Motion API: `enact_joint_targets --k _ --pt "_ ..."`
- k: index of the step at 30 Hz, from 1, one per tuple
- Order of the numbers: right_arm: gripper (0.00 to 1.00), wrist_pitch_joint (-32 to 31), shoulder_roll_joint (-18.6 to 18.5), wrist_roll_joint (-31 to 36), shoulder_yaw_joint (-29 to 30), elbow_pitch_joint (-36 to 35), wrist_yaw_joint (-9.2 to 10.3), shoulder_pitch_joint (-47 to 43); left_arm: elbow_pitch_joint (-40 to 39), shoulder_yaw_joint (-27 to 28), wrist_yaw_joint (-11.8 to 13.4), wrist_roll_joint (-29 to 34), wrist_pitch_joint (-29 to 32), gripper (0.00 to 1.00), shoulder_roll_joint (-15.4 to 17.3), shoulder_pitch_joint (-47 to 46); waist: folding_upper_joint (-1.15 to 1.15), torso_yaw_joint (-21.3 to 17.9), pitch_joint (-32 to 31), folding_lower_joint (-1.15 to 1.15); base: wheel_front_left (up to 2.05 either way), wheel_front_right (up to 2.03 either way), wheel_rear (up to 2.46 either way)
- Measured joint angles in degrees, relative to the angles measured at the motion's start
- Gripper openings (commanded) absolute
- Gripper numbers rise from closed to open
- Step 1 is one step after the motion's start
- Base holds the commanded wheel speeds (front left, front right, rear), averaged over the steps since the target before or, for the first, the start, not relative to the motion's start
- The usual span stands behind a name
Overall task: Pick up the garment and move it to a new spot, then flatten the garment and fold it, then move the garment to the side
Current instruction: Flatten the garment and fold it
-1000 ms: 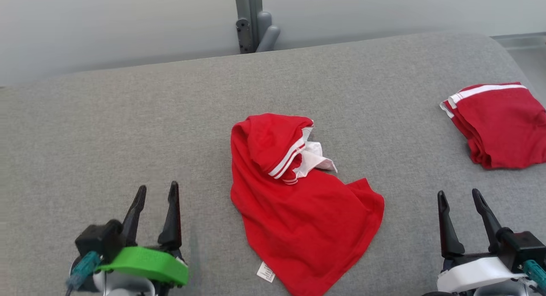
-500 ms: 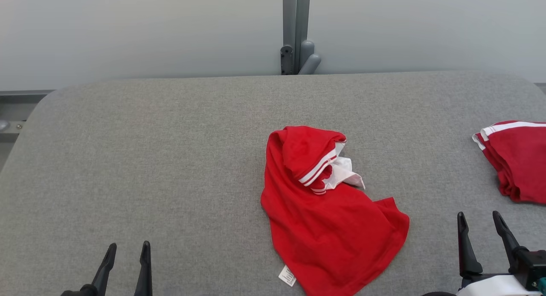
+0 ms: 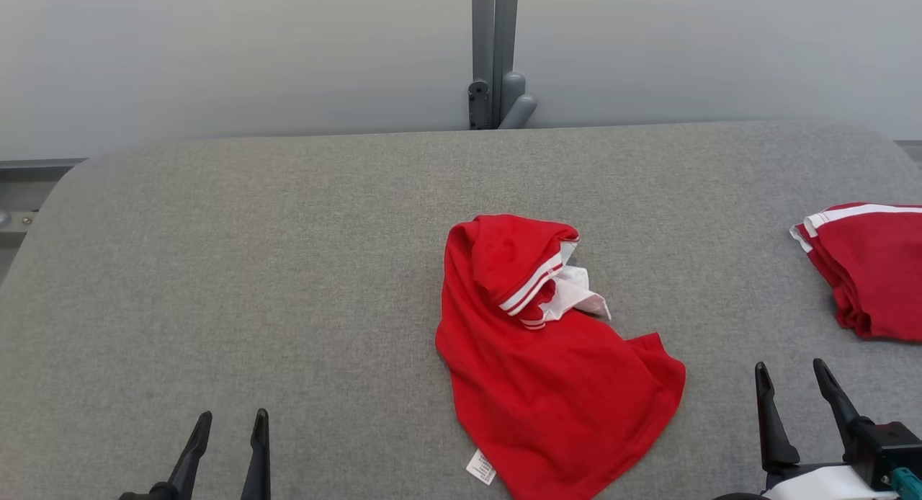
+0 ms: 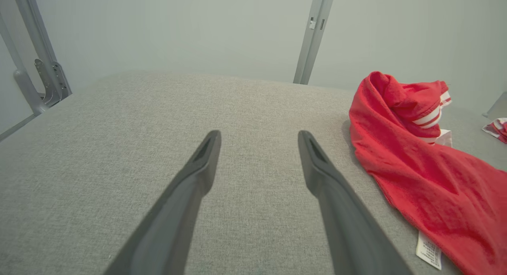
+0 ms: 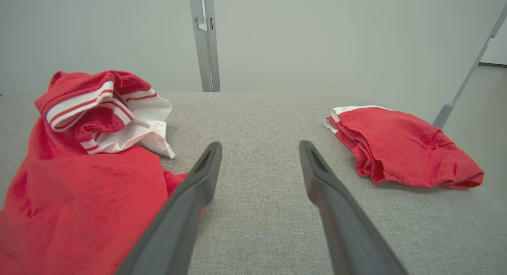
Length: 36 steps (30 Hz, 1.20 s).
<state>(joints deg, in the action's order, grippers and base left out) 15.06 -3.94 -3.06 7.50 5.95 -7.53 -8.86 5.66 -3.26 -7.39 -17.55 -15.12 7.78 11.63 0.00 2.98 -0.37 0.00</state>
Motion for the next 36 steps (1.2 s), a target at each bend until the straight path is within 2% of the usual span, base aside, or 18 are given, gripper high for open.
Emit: enact_joint_targets --k 9,12,15,18,23,28,33,36 --pt "1.00 0.00 0.01 -0.01 -0.56 -0.05 0.00 0.54 -0.65 -0.02 0.00 -0.41 0.00 1.00 1.13 -1.11 0.00 -1.33 0.53 0.00 0.00 0.00 0.00" --pt "1.00 0.00 -0.09 0.00 -1.25 -0.57 0.00 1.76 -2.53 -4.03 0.00 -0.26 -0.01 1.00 1.16 -4.38 0.00 -2.28 0.96 0.00 0.00 0.00 0.00" --pt "1.00 0.00 -0.16 0.00 -1.77 -1.27 0.00 3.16 -3.13 -10.65 -0.01 0.10 0.00 1.00 1.23 -9.50 0.00 -3.22 2.00 0.00 0.00 0.00 0.00" --pt "1.00 0.00 -0.02 -0.03 -2.80 -1.81 0.00 5.35 -0.97 -16.49 -0.10 0.43 0.67 1.00 0.89 -17.06 0.00 -4.26 3.64 0.00 0.00 0.00 0.00" --pt "1.00 0.00 0.71 -0.78 -4.46 -2.19 0.00 8.27 5.76 -22.57 0.07 3.11 7.77 1.00 -0.78 -30.75 0.00 -6.68 6.86 0.00 0.00 0.00 0.00" --pt "1.00 0.00 0.98 -1.69 -4.86 -1.55 0.00 9.75 13.46 -26.59 1.52 7.92 20.34 1.00 -2.29 -42.35 0.00 -10.04 9.78 0.00 0.00 0.00 0.00" --pt "1.00 0.00 1.03 -4.19 -5.54 -0.48 0.00 10.52 19.07 -30.52 0.86 8.38 30.93 1.00 -3.49 -49.54 0.00 -13.71 12.00 0.00 0.00 0.00 0.00" --pt "1.00 -0.01 1.02 -5.08 -5.70 -0.14 0.00 10.69 21.95 -33.03 0.54 10.42 35.57 1.00 -2.50 -52.81 0.00 -15.71 12.98 0.00 0.00 0.00 0.00"
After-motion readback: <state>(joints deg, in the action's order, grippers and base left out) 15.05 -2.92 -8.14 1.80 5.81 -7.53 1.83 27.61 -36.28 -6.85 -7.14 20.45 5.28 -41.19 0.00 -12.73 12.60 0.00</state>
